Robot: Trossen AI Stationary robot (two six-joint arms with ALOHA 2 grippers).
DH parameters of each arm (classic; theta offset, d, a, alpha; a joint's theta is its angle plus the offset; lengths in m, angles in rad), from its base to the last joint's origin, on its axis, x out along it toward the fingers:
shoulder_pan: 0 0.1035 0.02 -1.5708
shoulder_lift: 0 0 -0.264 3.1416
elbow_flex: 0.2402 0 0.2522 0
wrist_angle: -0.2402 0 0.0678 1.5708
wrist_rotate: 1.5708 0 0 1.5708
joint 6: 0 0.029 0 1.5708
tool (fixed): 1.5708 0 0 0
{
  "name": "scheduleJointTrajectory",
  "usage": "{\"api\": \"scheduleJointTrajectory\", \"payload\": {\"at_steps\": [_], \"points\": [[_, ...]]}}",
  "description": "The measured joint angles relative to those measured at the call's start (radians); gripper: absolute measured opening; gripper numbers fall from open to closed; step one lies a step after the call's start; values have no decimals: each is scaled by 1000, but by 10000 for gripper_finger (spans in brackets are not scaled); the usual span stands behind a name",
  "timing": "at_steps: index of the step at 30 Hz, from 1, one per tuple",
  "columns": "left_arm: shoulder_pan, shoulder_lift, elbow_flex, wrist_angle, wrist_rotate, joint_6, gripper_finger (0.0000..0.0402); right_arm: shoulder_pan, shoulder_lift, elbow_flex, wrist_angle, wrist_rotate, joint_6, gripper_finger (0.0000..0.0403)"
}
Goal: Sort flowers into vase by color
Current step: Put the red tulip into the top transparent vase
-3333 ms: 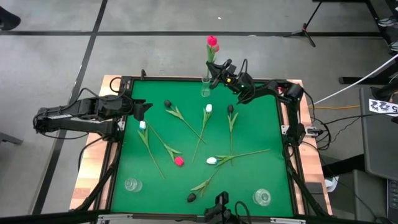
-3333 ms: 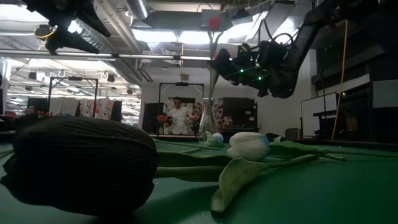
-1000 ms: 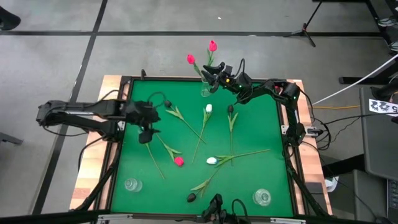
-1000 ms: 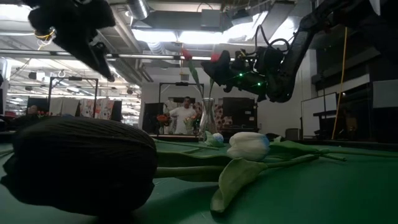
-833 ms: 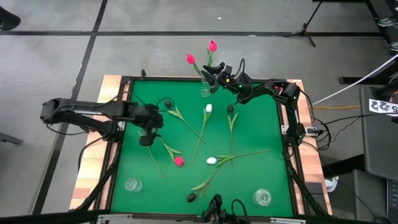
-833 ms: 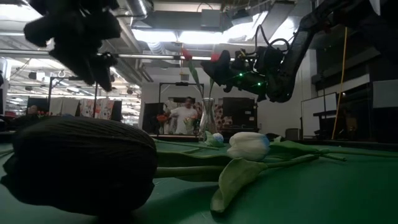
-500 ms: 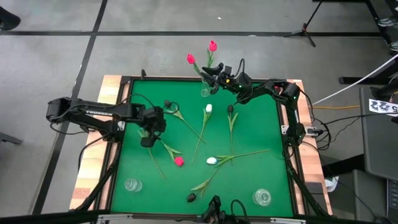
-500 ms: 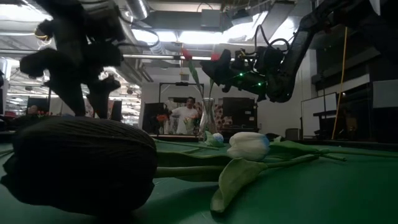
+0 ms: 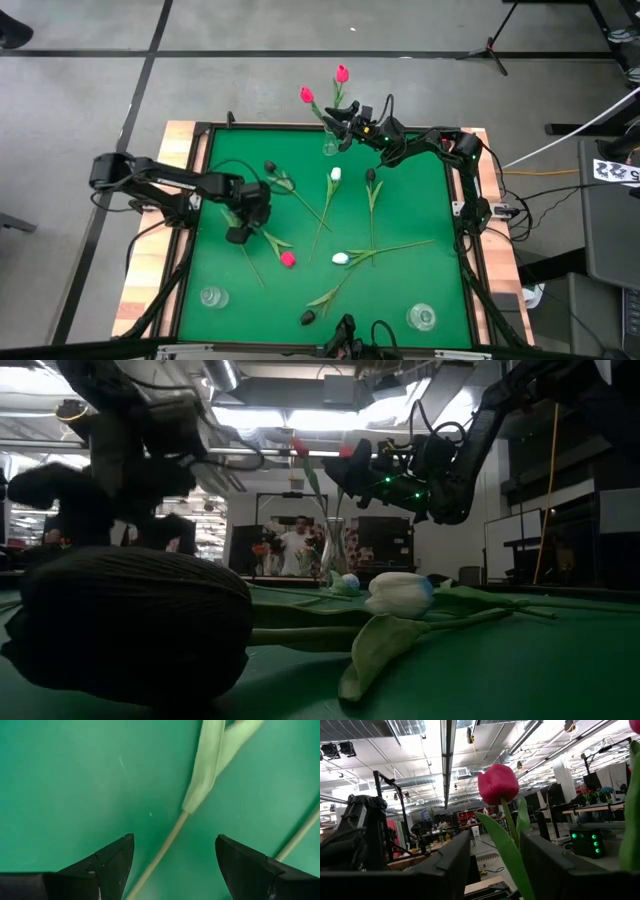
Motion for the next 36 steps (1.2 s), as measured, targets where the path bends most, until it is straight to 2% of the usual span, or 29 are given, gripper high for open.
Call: {"api": "scheduleJointTrajectory", "payload": {"at_steps": [4, 7, 18, 20, 36], "points": [[-13, 71, 4, 11, -35, 14, 262, 0, 0, 0, 0, 0, 9, 172], [-14, 91, 6, 28, -50, 13, 231, 0, 0, 0, -1, 0, 23, 172], [-13, 60, 1, 55, -109, -70, 32, 0, 0, 0, -1, 0, 26, 172], [-13, 60, 1, 55, -108, -99, 10, 0, 0, 0, -1, 0, 26, 172], [5, 5, -3, 53, -143, -202, 8, 0, -11, 0, -6, -28, 10, 172]]}}
